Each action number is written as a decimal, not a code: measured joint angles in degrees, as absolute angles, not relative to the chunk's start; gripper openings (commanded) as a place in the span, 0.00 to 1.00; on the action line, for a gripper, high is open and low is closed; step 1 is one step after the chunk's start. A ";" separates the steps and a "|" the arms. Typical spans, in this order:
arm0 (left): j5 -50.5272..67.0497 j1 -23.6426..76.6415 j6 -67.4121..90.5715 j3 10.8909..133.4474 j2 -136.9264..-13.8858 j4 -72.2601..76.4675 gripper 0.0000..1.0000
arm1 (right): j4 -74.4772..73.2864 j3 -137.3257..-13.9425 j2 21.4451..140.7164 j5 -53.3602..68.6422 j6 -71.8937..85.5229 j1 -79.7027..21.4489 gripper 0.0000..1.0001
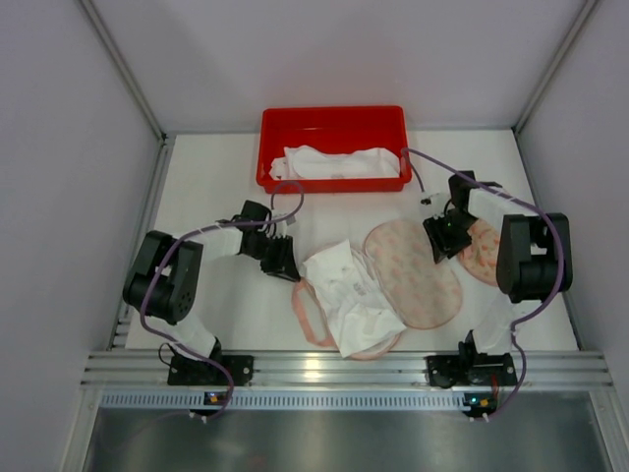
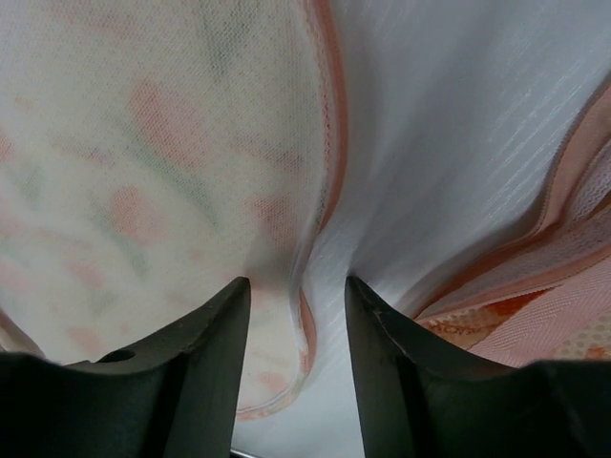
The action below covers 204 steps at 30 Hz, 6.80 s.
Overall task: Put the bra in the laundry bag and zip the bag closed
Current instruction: Close the laundry bag at the center of the board, then adjust the laundry bag at the center of the board.
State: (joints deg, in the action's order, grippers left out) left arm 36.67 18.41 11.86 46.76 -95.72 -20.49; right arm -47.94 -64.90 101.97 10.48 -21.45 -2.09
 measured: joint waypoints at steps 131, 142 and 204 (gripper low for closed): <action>40.62 9.06 15.31 62.22 -109.95 -18.87 0.06 | -33.43 -55.83 99.07 46.11 -0.25 -10.37 0.47; 35.70 8.84 12.25 65.32 -103.15 -18.74 0.52 | -23.22 -48.03 99.07 54.08 7.29 -11.35 0.19; 33.17 17.67 19.57 45.82 -94.61 -23.40 0.00 | -12.86 -45.17 100.05 55.59 17.32 -18.76 0.69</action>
State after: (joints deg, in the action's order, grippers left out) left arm 33.17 17.67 19.57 45.82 -94.61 -23.40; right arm -12.86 -45.17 100.05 55.59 17.32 -18.76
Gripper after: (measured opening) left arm 0.012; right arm 0.688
